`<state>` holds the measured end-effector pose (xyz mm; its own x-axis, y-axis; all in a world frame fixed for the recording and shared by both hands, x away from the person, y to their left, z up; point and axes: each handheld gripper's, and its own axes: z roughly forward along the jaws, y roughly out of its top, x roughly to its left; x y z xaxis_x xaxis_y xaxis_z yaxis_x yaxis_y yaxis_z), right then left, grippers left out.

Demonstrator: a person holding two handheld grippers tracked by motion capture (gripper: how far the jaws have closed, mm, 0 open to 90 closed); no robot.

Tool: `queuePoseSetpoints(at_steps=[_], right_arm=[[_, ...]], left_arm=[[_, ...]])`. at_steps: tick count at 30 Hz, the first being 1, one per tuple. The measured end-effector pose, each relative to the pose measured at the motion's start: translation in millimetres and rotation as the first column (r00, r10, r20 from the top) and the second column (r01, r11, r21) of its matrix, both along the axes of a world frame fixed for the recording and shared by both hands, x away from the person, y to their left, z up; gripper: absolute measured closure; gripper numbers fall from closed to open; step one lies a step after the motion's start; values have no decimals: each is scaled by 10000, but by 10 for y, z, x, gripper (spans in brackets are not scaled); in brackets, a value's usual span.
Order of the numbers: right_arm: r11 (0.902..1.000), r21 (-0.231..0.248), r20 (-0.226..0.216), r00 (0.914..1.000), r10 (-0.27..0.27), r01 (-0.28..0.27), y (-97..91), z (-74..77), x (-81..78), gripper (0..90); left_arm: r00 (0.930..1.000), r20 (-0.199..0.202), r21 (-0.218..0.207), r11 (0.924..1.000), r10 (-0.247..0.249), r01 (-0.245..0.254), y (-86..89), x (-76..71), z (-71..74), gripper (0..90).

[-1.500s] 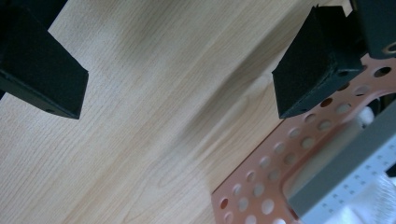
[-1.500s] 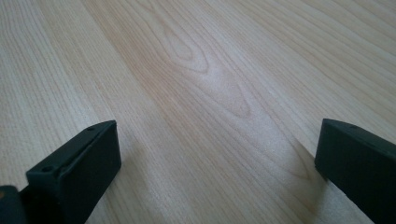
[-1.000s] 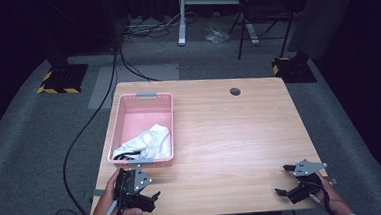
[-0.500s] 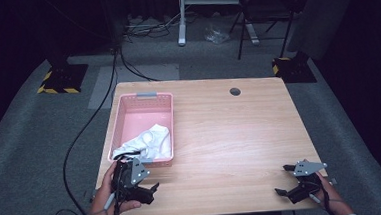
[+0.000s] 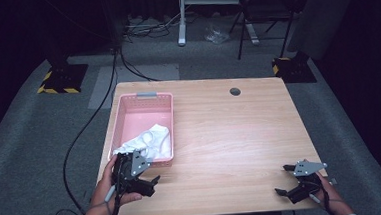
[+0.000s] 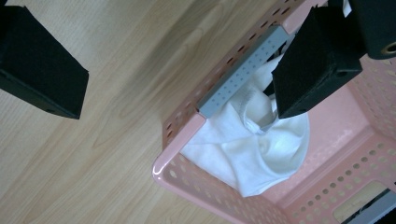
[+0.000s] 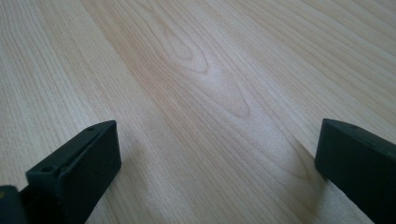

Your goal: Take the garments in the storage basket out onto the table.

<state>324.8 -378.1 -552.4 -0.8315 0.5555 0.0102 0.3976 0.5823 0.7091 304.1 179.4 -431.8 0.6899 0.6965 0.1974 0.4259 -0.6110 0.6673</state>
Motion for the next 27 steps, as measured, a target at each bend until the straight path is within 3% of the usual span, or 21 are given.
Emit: queuePoseSetpoints(at_steps=[9, 18, 21, 27], right_arm=[[10000, 1, 0, 10000, 5, -5, 1, 0, 3, 4], [10000, 1, 0, 10000, 0, 0, 2, 0, 3, 4], [10000, -2, 0, 10000, -19, 19, 2, 0, 2, 4], [10000, 0, 1, 10000, -19, 19, 3, 0, 2, 4]], left_arm=[[9999, -115, 138, 9999, -85, 87, 2, 176, 86, 30], [9980, -630, 506, 9987, -46, 78, 61, 436, 91, 30], [9964, -807, 471, 9984, -269, 308, 81, 531, 86, 30], [9917, -1280, 685, 9974, -131, 220, 87, 755, 69, 32]])
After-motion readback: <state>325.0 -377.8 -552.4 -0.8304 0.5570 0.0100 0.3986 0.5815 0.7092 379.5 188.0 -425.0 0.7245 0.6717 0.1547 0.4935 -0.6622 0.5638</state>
